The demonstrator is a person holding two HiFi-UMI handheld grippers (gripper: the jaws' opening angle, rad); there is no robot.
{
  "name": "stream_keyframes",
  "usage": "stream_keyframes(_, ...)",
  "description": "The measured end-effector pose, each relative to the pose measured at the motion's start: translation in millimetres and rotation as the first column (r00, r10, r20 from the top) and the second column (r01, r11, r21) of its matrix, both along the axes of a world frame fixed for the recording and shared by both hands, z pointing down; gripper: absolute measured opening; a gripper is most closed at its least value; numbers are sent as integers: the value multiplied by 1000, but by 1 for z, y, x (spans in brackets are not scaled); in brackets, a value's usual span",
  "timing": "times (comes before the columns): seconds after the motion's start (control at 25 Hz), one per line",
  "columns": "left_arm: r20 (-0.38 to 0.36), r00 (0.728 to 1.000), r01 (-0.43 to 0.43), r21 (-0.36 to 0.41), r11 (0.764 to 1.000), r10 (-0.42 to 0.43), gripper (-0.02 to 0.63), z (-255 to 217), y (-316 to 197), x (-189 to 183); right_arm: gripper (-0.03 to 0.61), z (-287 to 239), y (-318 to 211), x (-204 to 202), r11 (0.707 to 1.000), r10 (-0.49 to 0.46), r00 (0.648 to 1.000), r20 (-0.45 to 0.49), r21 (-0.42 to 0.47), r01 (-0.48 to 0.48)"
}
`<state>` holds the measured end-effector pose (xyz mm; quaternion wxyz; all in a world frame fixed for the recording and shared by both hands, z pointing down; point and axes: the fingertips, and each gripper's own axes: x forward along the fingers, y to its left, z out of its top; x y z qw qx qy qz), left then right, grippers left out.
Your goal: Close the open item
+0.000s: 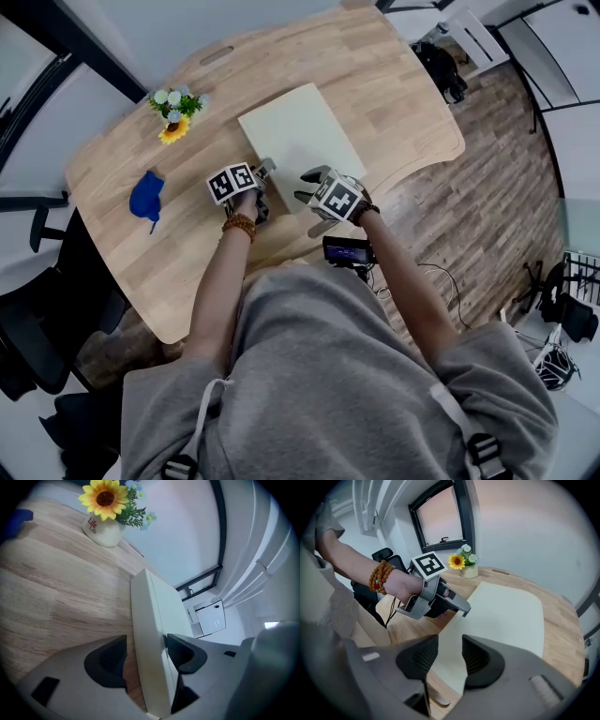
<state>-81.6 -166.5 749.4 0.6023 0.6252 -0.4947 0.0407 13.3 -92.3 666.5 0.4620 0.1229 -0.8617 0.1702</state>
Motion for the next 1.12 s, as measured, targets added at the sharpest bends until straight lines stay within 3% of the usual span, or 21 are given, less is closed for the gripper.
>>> stream_keyframes(0.28, -45, 999, 28, -33, 999, -29, 273, 4, 0, 0, 169, -3, -2, -3, 1000, 7, 1000, 9, 0, -7)
stream_keyframes(0.48, -13, 1000, 5, -8, 1000, -5, 273, -3, 1, -2, 169, -4, 0, -3, 1000, 5, 1000, 8, 4, -5)
stream_keyframes(1.12, -68, 997, 30, -45, 999, -33, 284, 5, 2, -6, 167, -5, 0, 4, 1000, 14, 1000, 8, 14, -14)
